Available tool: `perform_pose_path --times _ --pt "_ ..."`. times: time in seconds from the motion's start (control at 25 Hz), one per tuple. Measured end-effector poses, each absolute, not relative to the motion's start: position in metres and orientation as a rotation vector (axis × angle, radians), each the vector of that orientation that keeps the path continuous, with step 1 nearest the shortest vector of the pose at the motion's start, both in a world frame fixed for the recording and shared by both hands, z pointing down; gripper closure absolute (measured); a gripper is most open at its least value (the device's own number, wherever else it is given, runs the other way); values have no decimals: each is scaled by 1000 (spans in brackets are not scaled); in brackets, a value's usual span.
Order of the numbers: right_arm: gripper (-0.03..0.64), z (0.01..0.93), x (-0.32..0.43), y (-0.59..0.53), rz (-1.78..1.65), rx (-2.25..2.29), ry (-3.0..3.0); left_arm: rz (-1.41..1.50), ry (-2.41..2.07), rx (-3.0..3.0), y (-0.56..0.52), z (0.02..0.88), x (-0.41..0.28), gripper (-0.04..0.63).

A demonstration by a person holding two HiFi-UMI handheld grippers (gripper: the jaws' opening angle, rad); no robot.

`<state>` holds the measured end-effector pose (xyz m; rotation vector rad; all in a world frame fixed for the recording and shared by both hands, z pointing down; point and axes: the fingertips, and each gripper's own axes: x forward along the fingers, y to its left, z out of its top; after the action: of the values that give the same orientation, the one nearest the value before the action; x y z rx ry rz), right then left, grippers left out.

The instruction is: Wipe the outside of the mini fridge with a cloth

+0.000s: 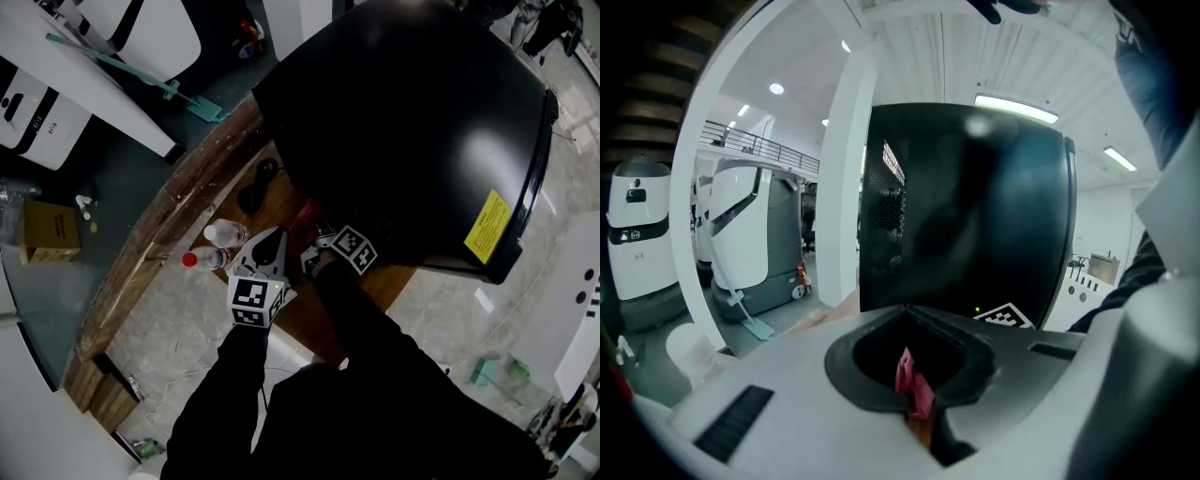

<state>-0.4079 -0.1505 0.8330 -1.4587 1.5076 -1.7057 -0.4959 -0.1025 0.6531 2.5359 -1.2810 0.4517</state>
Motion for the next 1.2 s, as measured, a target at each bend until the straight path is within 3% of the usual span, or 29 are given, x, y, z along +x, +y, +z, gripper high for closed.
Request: perform_pose_path --times 0.16,0.36,0.8,1.2 --pt "568 806 -419 -141 -1637 -1427 1727 410 -1281 2582 -95 626 -498 591" --pt "568 698 -432 -97 -1509 -1277 1956 348 -1265 2708 -64 570 -485 591" --pt "568 461 -361 -33 -1142 -1185 2009 41 -1089 2896 -17 416 -427 591" --pt "568 444 -302 -32 -1237 -1157 1720 3 -974 2942 -10 395 -387 591"
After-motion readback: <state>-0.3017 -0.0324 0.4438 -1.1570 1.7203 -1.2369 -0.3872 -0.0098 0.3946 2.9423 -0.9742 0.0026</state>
